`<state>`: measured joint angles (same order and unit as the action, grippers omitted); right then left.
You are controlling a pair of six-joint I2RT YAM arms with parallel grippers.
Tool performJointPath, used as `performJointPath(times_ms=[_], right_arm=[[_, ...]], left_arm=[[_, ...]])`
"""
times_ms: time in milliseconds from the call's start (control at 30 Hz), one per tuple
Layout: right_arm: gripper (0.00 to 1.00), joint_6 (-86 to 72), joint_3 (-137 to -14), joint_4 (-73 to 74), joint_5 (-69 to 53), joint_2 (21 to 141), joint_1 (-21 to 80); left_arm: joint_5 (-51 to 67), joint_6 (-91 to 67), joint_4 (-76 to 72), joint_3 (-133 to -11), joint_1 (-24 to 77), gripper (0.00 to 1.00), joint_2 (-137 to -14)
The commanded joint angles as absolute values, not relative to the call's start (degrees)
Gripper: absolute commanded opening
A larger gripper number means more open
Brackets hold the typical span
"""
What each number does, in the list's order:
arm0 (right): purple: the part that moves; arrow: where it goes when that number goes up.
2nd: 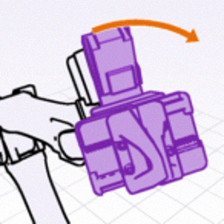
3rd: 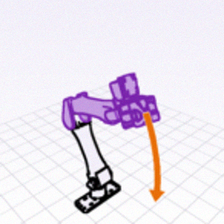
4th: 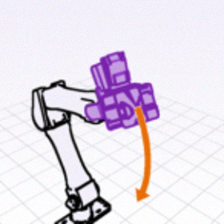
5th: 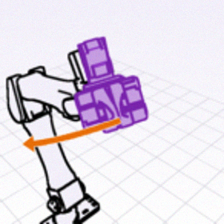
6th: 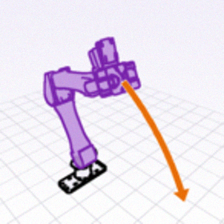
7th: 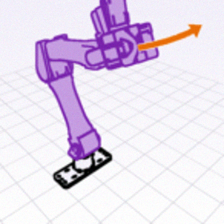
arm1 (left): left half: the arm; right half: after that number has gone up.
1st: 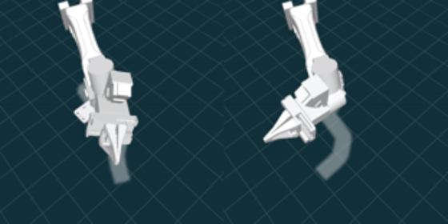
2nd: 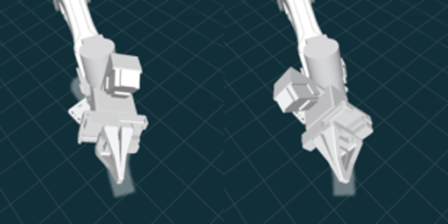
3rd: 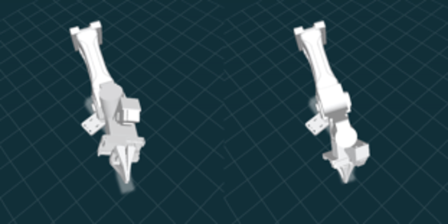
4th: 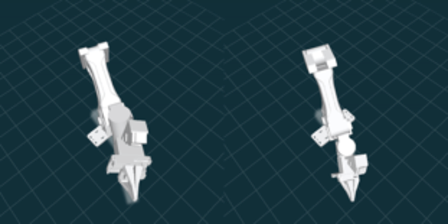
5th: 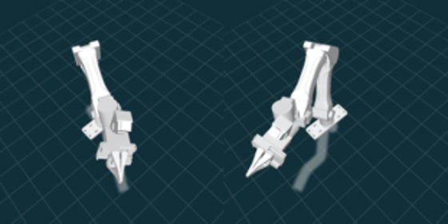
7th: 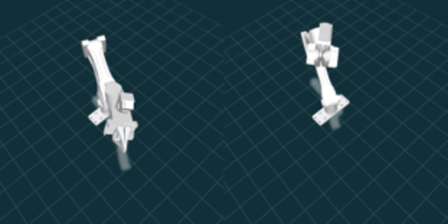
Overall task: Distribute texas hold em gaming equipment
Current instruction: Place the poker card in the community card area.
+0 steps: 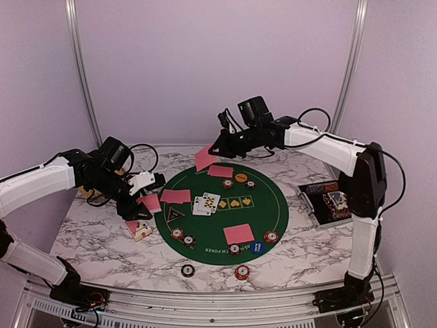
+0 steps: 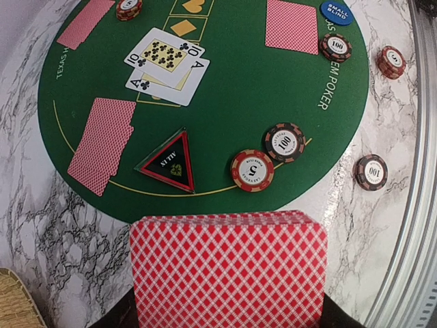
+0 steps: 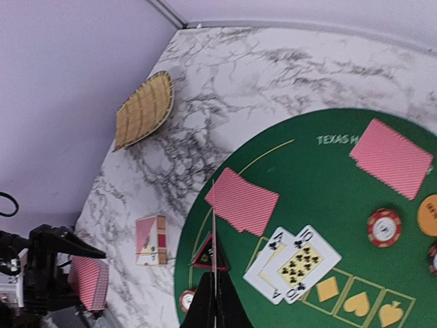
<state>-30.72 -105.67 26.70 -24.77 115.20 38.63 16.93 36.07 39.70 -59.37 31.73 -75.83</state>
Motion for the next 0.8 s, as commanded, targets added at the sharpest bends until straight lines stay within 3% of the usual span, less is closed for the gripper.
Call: performJointPath(times_ms=[0, 167, 333, 767], right_arm=[[0.01, -12.4, -111.5, 40.3, 1.5, 115.0, 41.6], [0.00, 0.7, -114.1, 42.0, 23.2, 120.5, 47.7], [0.00, 11.1, -111.1, 36.9, 37.1, 124.8, 52.9], [0.00, 21.3, -103.1, 26.6, 43.2, 130.5, 57.1]], left_arm=[[17.6, 35.3, 39.6, -59.2, 31.8, 0.01, -75.0], [17.6, 35.3, 39.5, -59.0, 31.8, 0.01, -75.0], [17.7, 35.3, 39.6, -59.3, 31.8, 0.01, -75.2], [18.1, 35.3, 39.7, -59.8, 31.8, 0.01, -75.6]])
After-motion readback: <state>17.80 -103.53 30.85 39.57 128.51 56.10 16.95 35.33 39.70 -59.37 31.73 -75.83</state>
